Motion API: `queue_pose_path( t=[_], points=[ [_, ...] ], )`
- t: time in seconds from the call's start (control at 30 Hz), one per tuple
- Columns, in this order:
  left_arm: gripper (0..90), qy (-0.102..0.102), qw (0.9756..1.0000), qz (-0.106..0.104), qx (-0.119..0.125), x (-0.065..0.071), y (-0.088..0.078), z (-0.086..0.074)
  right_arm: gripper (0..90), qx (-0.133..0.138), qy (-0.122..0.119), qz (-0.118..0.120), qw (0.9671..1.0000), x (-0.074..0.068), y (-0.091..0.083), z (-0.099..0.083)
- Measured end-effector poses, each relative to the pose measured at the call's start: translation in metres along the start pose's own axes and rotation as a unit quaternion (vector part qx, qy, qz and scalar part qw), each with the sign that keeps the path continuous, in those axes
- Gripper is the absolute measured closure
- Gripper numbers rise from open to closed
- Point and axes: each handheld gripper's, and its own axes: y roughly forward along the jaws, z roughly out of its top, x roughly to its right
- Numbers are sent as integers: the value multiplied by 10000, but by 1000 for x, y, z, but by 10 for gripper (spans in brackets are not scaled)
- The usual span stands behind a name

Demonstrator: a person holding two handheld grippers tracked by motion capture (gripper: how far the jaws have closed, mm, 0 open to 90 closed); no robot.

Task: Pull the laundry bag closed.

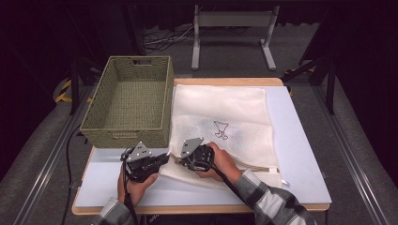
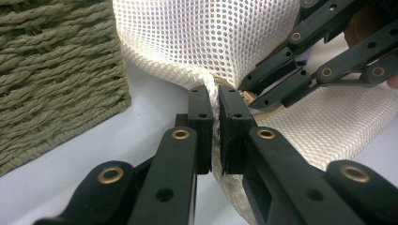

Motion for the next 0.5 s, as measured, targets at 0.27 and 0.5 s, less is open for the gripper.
queue_pose_path(
  t=[0.27,0.5],
  points=[
    [855,-83,9999,-68,102,-2,-2,-1,823,-99,-11,25,9999,2,0,-2],
    [855,-310,9992,-5,239,-12,-9,-3,823,-330,-57,-121,9994,5,1,-10]
  ],
)
